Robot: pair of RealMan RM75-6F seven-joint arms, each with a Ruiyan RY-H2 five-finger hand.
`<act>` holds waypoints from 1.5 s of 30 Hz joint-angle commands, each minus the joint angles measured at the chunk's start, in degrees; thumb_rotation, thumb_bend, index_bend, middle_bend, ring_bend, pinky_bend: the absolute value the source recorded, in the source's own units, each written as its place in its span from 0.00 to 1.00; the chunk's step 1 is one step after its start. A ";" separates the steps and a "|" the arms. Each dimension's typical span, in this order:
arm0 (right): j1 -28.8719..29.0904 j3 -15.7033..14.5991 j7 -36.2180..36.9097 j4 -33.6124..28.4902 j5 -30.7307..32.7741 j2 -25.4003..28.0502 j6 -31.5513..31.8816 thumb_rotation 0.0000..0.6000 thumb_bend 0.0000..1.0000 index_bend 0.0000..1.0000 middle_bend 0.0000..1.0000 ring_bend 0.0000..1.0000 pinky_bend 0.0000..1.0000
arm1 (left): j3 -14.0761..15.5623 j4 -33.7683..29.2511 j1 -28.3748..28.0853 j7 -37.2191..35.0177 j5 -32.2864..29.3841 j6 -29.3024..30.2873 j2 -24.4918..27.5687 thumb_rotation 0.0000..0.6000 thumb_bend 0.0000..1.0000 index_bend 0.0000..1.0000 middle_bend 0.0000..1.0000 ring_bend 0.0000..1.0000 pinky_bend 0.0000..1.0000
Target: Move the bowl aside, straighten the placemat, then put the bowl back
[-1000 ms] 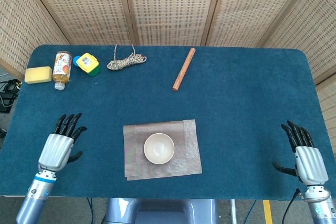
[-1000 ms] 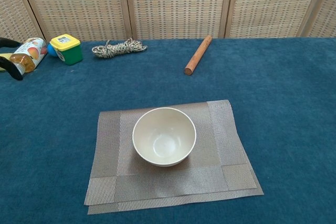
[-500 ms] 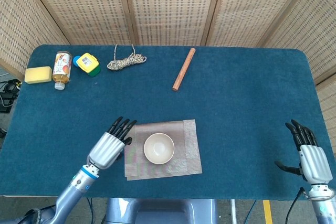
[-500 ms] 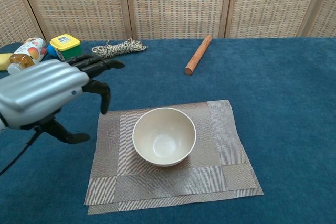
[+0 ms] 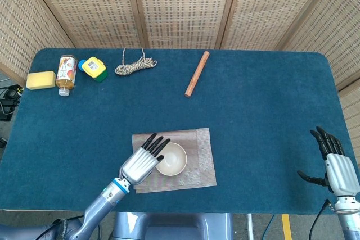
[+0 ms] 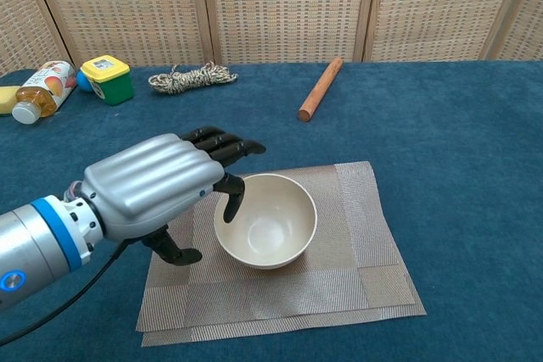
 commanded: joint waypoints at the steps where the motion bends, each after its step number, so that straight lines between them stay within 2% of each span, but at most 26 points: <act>1: 0.02 -0.04 -0.03 0.00 -0.01 -0.02 -0.10 1.00 0.13 0.00 0.00 0.00 0.00 | -0.13 0.73 -0.63 0.41 -0.81 -0.48 -1.01 1.00 0.19 0.46 0.00 0.00 0.00; 12: 0.17 -0.18 0.12 -0.01 -0.18 -0.02 -0.56 1.00 0.13 0.00 0.00 0.00 0.00 | -0.33 5.32 -3.31 2.48 -3.05 -1.82 -6.03 1.00 0.20 0.51 0.00 0.00 0.00; 17: 0.13 -0.21 0.22 -0.08 -0.37 0.06 -0.45 1.00 0.13 0.00 0.00 0.00 0.00 | -0.47 7.57 -3.99 2.85 -3.94 -1.66 -7.53 1.00 0.33 0.59 0.00 0.00 0.00; 27: 0.10 -0.36 0.17 -0.24 -0.70 0.10 -0.38 1.00 0.13 0.00 0.00 0.00 0.00 | -0.57 10.18 -4.48 1.65 -5.10 -0.55 -8.25 1.00 0.45 0.65 0.00 0.00 0.00; 33: 0.11 -0.34 0.26 -0.26 -0.78 0.20 -0.35 1.00 0.13 0.00 0.00 0.00 0.00 | 0.05 8.62 -3.40 -0.59 -3.73 2.74 -5.12 1.00 0.45 0.66 0.00 0.00 0.00; 45: -0.21 -0.79 -1.43 -0.85 -1.63 -0.03 0.35 1.00 0.13 0.00 0.00 0.00 0.00 | 3.77 6.05 3.50 -11.37 0.77 13.94 9.71 1.00 0.45 0.66 0.00 0.00 0.00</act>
